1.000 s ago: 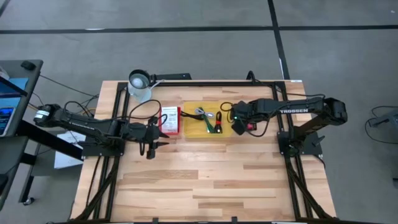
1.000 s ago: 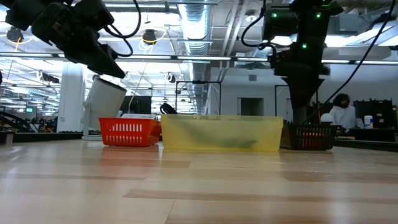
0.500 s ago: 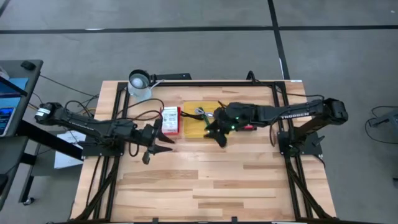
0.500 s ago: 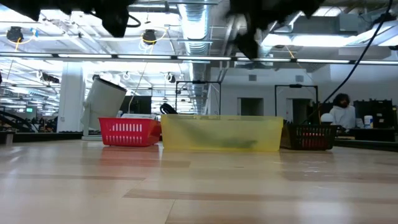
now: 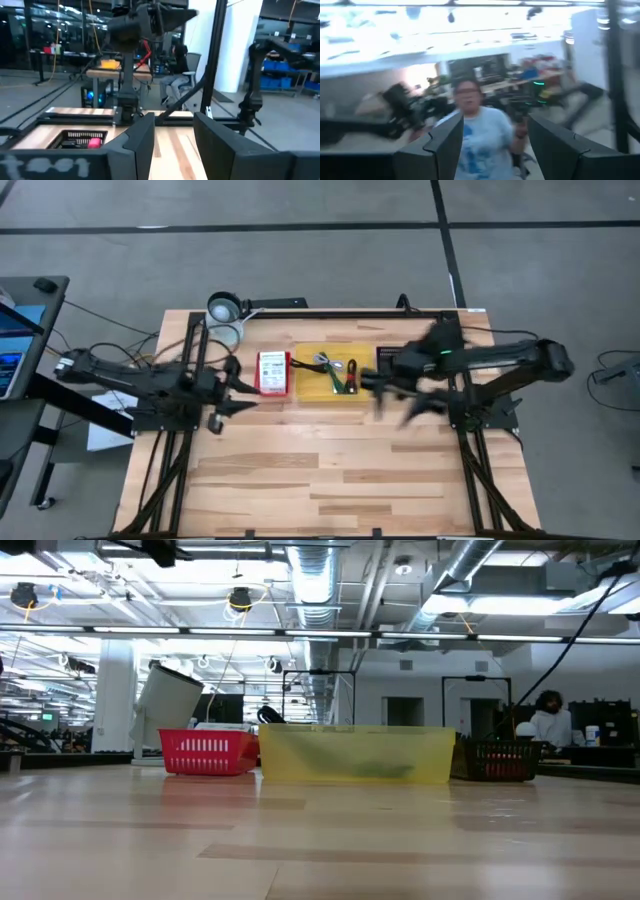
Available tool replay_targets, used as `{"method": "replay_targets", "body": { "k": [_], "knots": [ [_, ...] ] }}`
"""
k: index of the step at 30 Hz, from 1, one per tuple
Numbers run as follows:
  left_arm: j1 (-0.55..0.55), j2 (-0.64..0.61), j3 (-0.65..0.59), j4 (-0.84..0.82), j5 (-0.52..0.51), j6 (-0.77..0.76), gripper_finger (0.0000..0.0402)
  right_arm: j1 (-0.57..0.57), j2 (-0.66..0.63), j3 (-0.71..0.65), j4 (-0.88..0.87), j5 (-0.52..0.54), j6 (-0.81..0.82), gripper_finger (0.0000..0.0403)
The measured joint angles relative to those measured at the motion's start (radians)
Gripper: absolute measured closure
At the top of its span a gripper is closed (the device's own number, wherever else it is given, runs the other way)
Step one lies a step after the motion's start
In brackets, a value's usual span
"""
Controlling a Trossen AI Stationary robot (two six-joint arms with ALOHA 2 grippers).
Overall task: Pick and place items into bin
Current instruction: Return to Home Position
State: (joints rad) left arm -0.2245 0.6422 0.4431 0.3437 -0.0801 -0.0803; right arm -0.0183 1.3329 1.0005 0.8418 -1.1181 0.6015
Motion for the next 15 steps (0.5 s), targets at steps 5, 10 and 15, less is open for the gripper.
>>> {"method": "replay_targets", "body": {
  "k": [5,10,15],
  "knots": [
    [-0.027,-0.215,-0.008,-0.175,-0.031,0.004,0.0275,-0.045,-0.241,-0.050,-0.159,-0.047,-0.001,0.0191],
    [-0.091,-0.306,-0.094,-0.221,-0.163,0.005,0.0275,-0.114,-0.518,-0.089,-0.527,0.053,-0.157,0.0191],
    [-0.117,-0.363,-0.185,-0.175,-0.239,0.006,0.0275,-0.104,-0.728,-0.174,-0.716,0.147,-0.270,0.0191]
  ]
}}
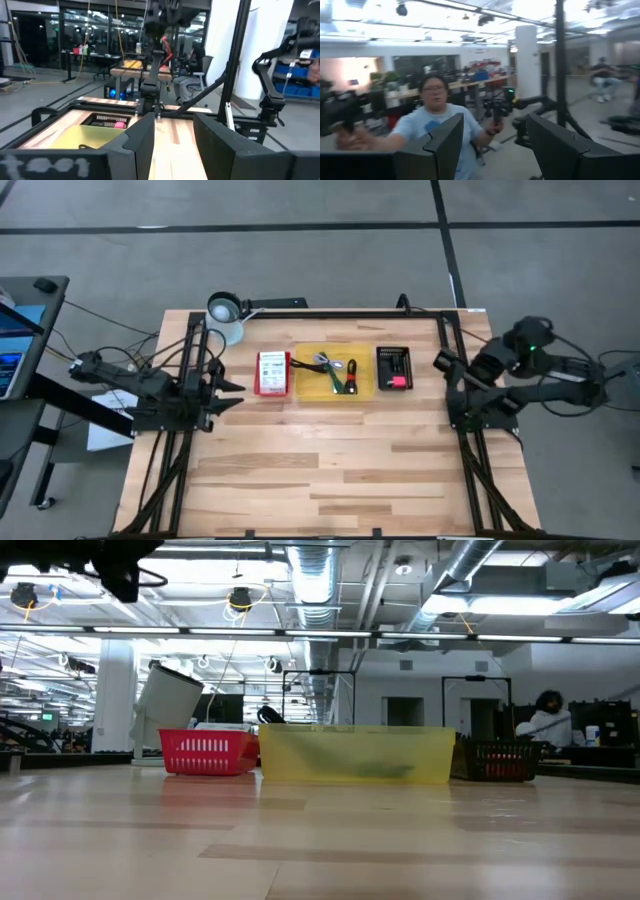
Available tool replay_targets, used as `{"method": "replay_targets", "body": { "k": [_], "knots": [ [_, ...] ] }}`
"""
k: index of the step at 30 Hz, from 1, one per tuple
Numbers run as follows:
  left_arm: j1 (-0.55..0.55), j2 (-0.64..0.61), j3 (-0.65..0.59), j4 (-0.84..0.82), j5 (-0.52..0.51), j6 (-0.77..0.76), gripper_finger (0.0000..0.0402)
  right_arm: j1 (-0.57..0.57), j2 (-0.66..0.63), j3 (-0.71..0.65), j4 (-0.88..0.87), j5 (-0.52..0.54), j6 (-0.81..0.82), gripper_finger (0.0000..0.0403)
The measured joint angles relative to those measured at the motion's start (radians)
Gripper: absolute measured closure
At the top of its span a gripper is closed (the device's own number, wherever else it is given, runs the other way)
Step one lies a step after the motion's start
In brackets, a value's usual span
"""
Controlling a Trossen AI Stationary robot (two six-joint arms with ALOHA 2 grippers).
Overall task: Pick and place items into bin
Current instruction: Return to Home Position
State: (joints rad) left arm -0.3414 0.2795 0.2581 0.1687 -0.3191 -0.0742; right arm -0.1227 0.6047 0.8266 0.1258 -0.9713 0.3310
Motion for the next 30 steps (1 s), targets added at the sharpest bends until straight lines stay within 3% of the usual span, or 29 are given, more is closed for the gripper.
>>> {"method": "replay_targets", "body": {
  "k": [4,11,18,23,25,30],
  "knots": [
    [-0.006,-0.021,-0.077,0.096,0.004,0.002,0.0275,0.035,-0.094,-0.162,0.043,0.099,-0.046,0.0191],
    [-0.006,-0.034,-0.143,0.116,0.011,-0.030,0.0275,0.080,-0.134,-0.483,0.341,0.060,-0.057,0.0191],
    [-0.006,-0.034,-0.246,0.286,0.044,-0.068,0.0275,0.094,-0.254,-0.710,0.463,0.103,-0.035,0.0191],
    [-0.015,-0.033,-0.248,0.252,0.043,-0.072,0.0275,0.093,-0.437,-0.815,0.440,0.138,0.002,0.0191],
    [-0.026,-0.034,-0.248,0.231,0.008,-0.071,0.0275,0.092,-0.513,-0.820,0.340,0.158,0.005,0.0191],
    [-0.056,-0.033,-0.248,0.145,-0.231,-0.084,0.0275,0.106,-0.601,-0.820,0.093,0.316,-0.037,0.0191]
  ]
}}
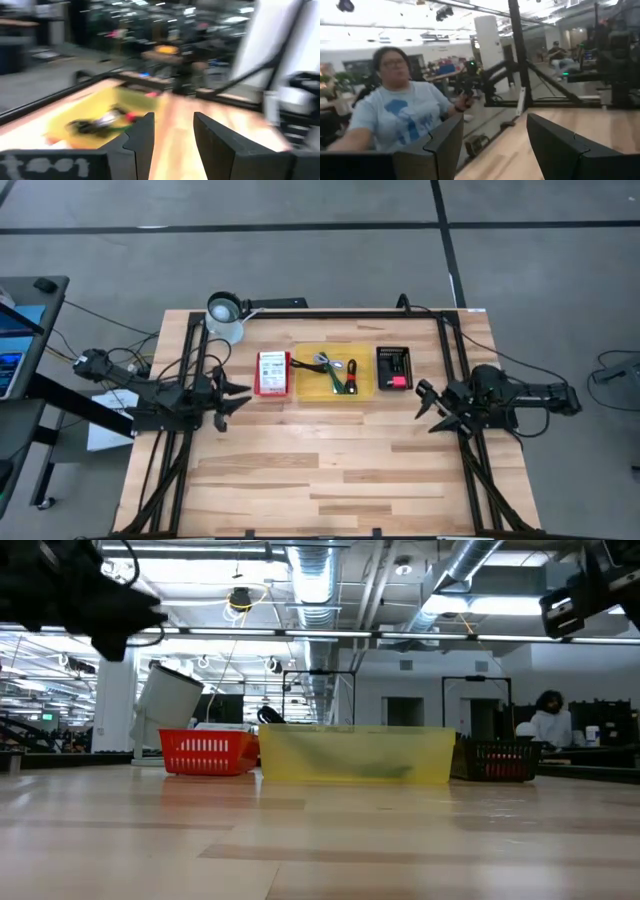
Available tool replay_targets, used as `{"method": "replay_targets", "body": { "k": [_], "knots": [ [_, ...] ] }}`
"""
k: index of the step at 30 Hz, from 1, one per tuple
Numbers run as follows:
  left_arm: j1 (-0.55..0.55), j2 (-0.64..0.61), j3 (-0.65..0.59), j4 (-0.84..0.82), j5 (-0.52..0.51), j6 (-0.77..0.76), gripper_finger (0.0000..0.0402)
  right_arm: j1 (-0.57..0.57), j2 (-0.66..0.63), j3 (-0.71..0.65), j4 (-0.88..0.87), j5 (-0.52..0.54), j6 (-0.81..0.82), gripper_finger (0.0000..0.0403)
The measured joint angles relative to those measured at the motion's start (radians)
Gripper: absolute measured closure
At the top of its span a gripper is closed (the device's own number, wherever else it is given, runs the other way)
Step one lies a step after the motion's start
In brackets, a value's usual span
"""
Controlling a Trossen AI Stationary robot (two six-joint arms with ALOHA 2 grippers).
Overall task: Pick and place items into bin
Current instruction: Return to Home Position
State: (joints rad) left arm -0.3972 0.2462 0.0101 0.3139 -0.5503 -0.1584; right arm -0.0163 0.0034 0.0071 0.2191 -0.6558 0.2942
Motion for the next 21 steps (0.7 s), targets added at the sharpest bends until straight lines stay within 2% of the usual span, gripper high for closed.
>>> {"method": "replay_targets", "body": {
  "k": [2,5,11,16,21],
  "knots": [
    [-0.006,0.000,0.000,-0.042,-0.086,-0.016,0.0275,0.003,0.001,0.000,-0.048,0.014,-0.027,0.0191],
    [-0.009,0.000,-0.001,-0.111,-0.133,-0.027,0.0275,-0.003,0.005,0.005,-0.161,0.097,-0.005,0.0191],
    [-0.005,0.000,-0.001,-0.098,-0.155,-0.002,0.0275,-0.019,0.002,0.049,-0.306,0.162,-0.057,0.0191],
    [-0.005,0.000,-0.002,-0.105,-0.162,0.020,0.0275,-0.017,0.002,0.070,-0.396,0.292,-0.057,0.0191],
    [-0.005,0.000,-0.002,-0.137,-0.162,0.020,0.0275,-0.017,0.002,0.071,-0.406,0.421,-0.059,0.0191]
  ]
}}
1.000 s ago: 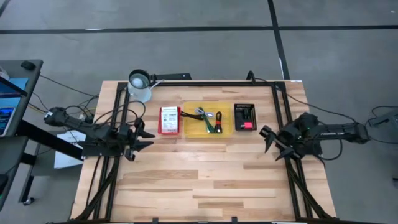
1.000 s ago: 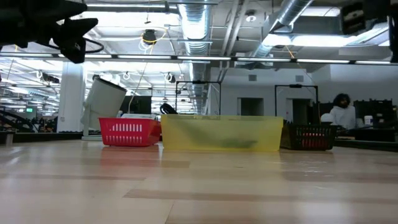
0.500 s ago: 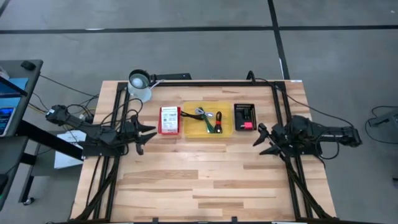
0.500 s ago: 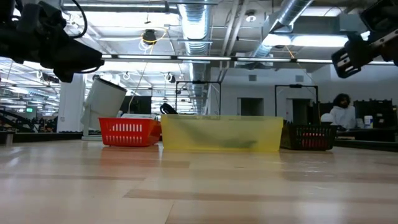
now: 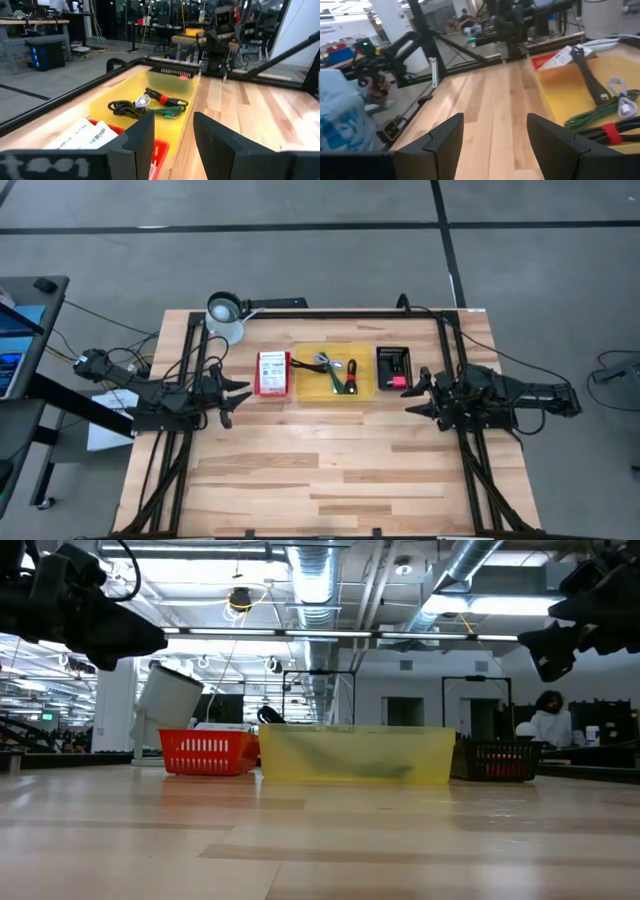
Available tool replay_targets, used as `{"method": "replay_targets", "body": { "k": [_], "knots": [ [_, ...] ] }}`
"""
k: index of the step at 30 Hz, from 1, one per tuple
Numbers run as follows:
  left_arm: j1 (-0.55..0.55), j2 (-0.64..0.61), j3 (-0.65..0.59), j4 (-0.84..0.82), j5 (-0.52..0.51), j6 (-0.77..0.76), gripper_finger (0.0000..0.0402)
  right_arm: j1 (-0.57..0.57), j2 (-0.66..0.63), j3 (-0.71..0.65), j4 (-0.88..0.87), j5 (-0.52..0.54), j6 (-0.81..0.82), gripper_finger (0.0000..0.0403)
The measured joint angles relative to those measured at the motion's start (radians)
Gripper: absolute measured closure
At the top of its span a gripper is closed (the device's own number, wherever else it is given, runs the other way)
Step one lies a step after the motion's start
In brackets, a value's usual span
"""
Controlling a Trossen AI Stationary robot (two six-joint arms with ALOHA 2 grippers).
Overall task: Pick and place items into bin
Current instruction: Return to Home Position
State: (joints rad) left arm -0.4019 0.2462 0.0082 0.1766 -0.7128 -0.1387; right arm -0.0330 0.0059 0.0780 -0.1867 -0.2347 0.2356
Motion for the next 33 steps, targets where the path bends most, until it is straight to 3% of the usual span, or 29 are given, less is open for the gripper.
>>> {"method": "replay_targets", "body": {
  "k": [9,33],
  "knots": [
    [0.000,0.000,-0.001,-0.085,0.001,0.001,0.0275,0.000,0.000,0.000,0.000,0.015,0.000,0.0191],
    [0.000,0.002,-0.001,-0.084,0.000,0.019,0.0275,0.000,0.000,0.000,0.000,0.015,0.000,0.0191]
  ]
}}
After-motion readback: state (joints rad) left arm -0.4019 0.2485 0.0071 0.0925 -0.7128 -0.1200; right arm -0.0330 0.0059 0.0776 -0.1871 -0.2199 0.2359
